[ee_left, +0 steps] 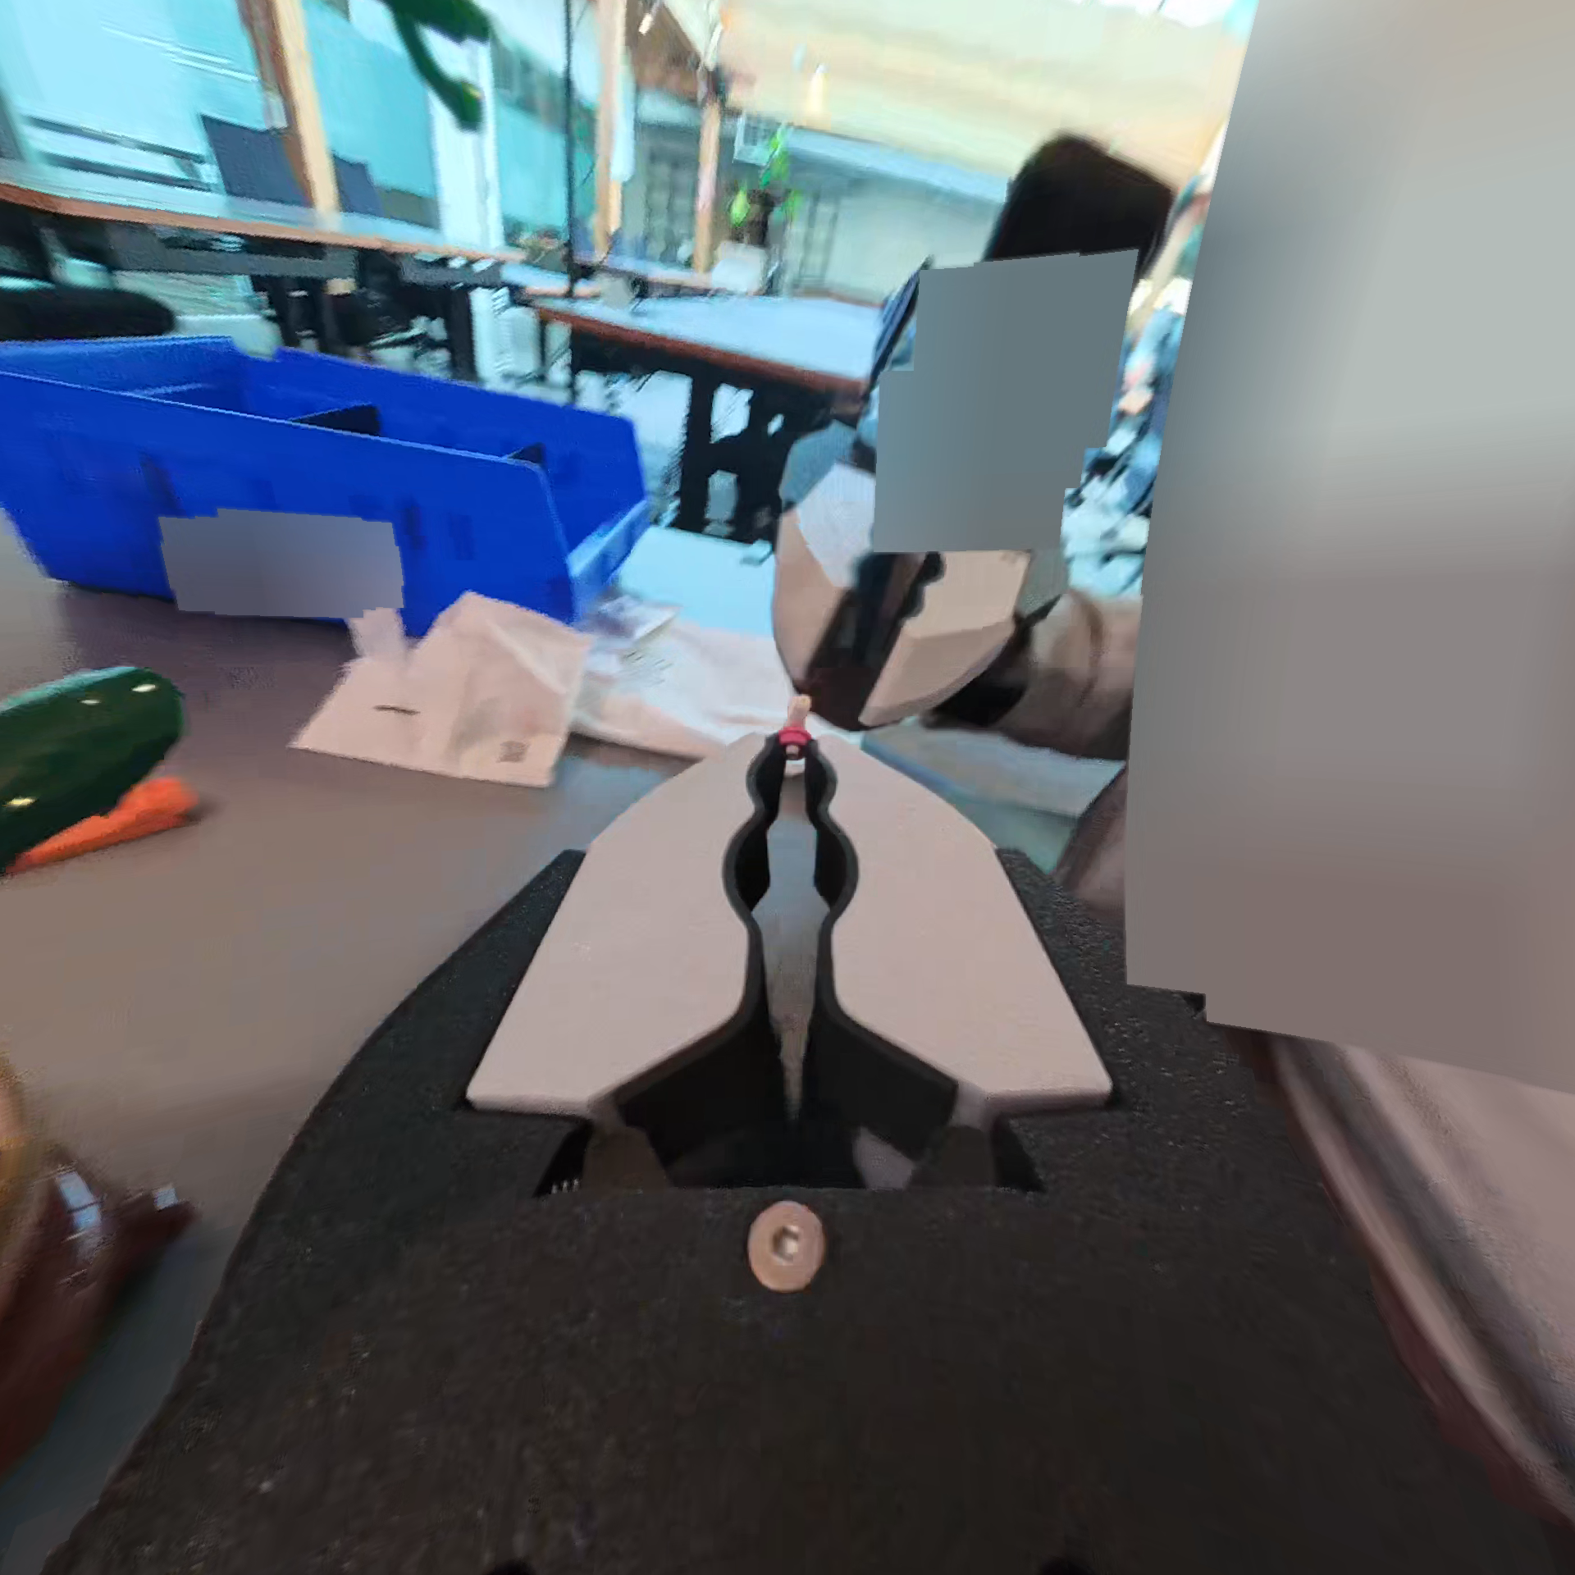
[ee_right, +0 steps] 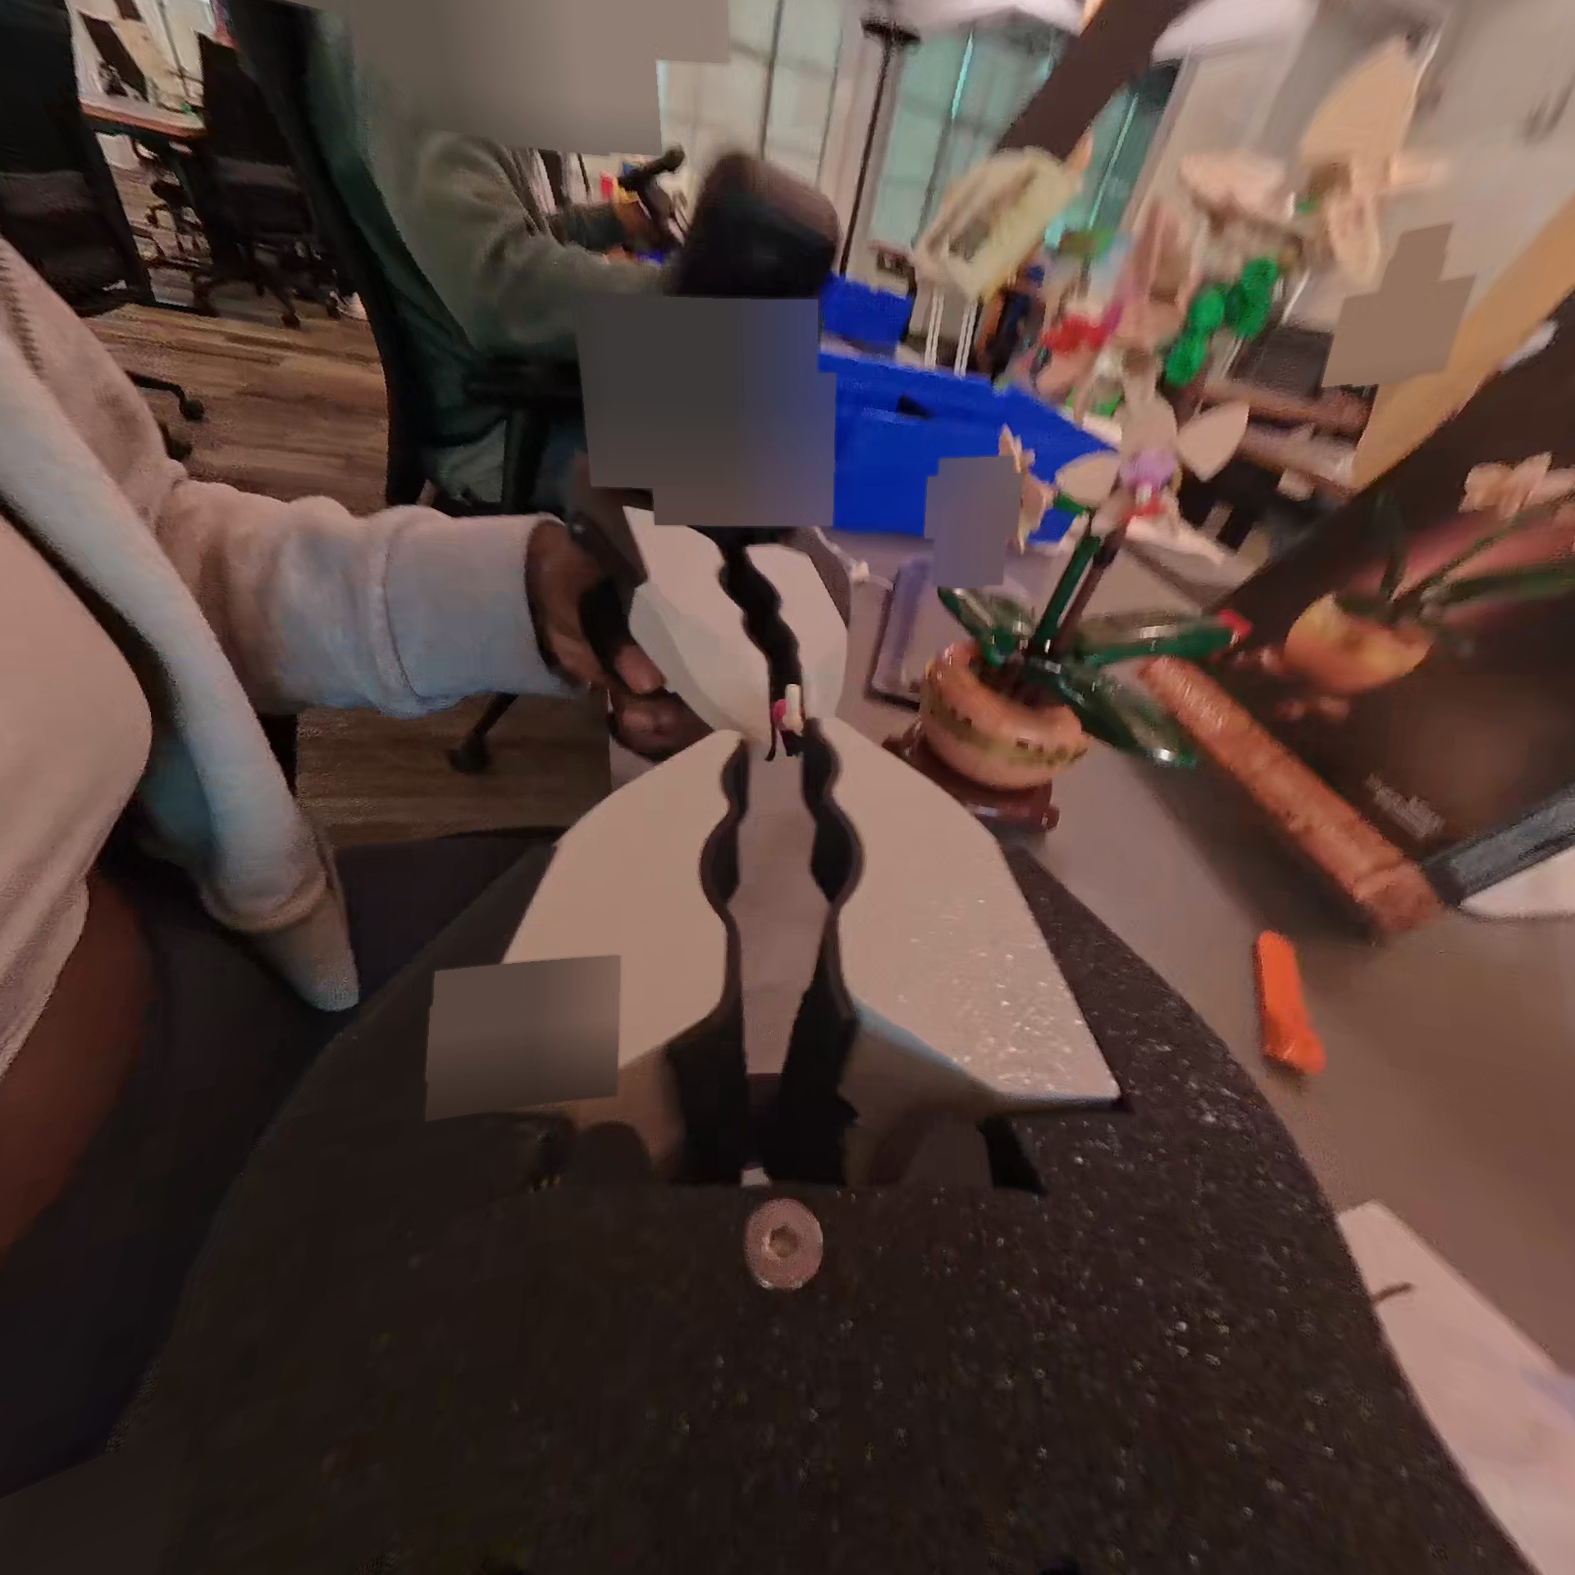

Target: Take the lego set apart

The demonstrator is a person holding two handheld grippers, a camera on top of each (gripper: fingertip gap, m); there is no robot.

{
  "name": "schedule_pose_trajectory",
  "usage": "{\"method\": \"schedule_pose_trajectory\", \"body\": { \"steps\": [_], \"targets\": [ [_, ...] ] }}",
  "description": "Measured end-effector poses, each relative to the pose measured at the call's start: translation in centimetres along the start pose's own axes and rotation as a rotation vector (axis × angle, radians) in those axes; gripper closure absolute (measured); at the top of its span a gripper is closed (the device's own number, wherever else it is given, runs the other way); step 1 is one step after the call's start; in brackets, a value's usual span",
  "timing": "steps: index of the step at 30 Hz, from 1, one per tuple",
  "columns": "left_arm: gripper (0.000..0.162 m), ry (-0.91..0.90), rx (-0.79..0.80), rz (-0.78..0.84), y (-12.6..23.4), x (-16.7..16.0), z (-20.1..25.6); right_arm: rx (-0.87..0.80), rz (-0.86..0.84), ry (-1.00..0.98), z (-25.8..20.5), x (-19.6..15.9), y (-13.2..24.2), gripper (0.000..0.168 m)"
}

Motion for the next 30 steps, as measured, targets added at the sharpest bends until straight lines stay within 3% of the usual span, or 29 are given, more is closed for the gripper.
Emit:
{"method": "schedule_pose_trajectory", "body": {
  "steps": [3, 8, 14, 18, 21, 30],
  "targets": [
    [0.157, -0.168, 0.162, -0.101, -0.3, 0.1, 0.3, -0.041, -0.02, -0.103, 0.4, 0.3, -0.2, 0.153],
    [0.157, -0.307, 0.418, -0.185, -1.0, 0.4, 0.6, -0.295, 0.023, -0.181, -0.1, 0.1, -0.8, 0.155],
    [0.157, -0.339, 0.459, -0.263, -2.2, -0.7, 1.0, -0.43, 0.028, -0.237, -0.4, -1.7, -1.3, 0.156],
    [0.157, -0.445, 0.49, -0.291, -2.6, -0.9, 1.2, -0.433, 0.035, -0.279, -0.2, -2.2, -0.9, 0.16],
    [0.157, -0.545, 0.531, -0.308, -2.8, -1.1, 1.5, -0.459, 0.012, -0.317, 0.2, -2.6, -0.5, 0.147],
    [0.157, -0.772, 0.509, -0.253, -3.2, -1.5, 2.4, -0.05, 0.037, -0.725, 1.4, -3.3, 0.2, 0.157]
  ]
}}
Point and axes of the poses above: each gripper's, where its closed fingertips meet, y back along the fingers, x out of its top, z = x × y across the jaws, the point moved 8 cm from there along y, back along the fingers, and after that the axes turned 7 degrees about -y, right-handed, at the moved point
